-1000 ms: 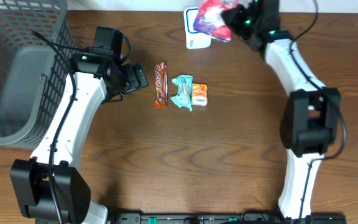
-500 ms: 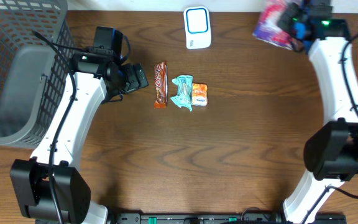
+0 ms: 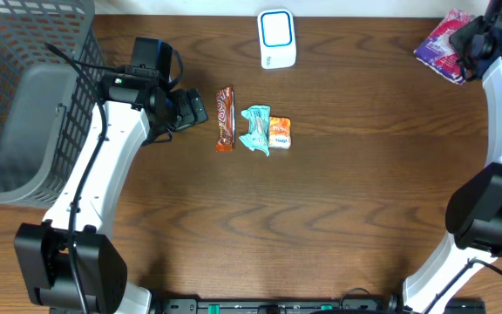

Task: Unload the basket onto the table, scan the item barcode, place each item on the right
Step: 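Carry the pack right and drop it at the table's right edge, then move the right gripper left over the orange tissue pack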

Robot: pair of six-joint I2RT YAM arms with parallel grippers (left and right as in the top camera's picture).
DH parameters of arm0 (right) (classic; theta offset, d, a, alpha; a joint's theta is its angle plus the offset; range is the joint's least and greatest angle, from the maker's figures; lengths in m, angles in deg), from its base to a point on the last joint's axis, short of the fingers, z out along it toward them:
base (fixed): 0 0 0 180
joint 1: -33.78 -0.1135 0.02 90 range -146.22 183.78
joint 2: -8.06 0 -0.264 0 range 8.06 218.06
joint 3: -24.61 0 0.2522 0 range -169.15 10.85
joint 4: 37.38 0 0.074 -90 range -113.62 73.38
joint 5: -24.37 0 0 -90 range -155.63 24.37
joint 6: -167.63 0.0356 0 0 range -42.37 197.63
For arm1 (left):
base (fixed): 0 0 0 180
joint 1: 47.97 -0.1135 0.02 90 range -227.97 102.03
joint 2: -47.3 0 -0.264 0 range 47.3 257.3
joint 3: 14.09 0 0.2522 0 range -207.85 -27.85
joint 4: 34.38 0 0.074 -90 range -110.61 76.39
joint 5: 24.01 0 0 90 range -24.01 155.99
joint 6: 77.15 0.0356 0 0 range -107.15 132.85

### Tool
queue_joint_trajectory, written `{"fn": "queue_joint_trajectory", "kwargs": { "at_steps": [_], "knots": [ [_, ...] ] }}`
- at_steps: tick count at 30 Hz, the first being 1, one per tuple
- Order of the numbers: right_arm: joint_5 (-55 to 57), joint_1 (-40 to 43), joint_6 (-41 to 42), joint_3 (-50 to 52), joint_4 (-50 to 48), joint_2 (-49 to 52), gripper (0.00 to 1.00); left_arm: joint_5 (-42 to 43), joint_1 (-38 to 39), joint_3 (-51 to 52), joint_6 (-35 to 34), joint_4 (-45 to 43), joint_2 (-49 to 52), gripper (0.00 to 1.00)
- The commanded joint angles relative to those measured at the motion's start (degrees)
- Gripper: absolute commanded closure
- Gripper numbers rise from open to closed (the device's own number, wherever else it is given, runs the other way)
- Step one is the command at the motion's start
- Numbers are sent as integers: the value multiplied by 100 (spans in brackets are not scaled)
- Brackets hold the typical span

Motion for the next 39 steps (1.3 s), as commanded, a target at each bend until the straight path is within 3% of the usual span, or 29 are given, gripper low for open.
{"fn": "queue_joint_trajectory", "kwargs": {
  "at_steps": [1, 4, 13, 14, 15, 16, 17, 18, 22, 32, 39],
  "knots": [
    [723, 94, 866, -20, -17, 348, 98, -72, -4, -50, -11, 15, 2, 2],
    [898, 240, 1379, -20, -168, 538, 98, -72, -4, -50, -9, 13, 2, 2],
    [315, 1025, 1617, -20, -715, 1069, 97, -72, -4, -50, -9, 13, 2, 2],
    [101, 1095, 1504, -20, -796, 1106, 84, -72, -4, -50, -9, 13, 2, 2],
    [-190, 1185, 1327, -20, -903, 1143, 62, -72, -4, -50, -9, 13, 2, 2],
    [-516, 1268, 1080, -20, -1029, 1154, 32, -72, -4, -50, -9, 15, 2, 2],
    [-782, 1325, 817, -20, -1143, 1154, 11, -72, -4, -50, -9, 13, 2, 2],
    [-1137, 1377, 463, -22, -1290, 1152, 1, -72, -4, -50, -9, 15, 2, 2],
    [-1985, 1394, 52, -33, -1327, 1003, 1, -72, -4, -50, -9, 13, 2, 2],
    [-2227, 890, -496, -33, -616, 181, 1, -72, -4, -50, -11, 13, 2, 2],
    [-3923, -22, -1749, -33, 155, -195, 1, -72, -4, -50, -9, 13, 2, 2]
  ]
}}
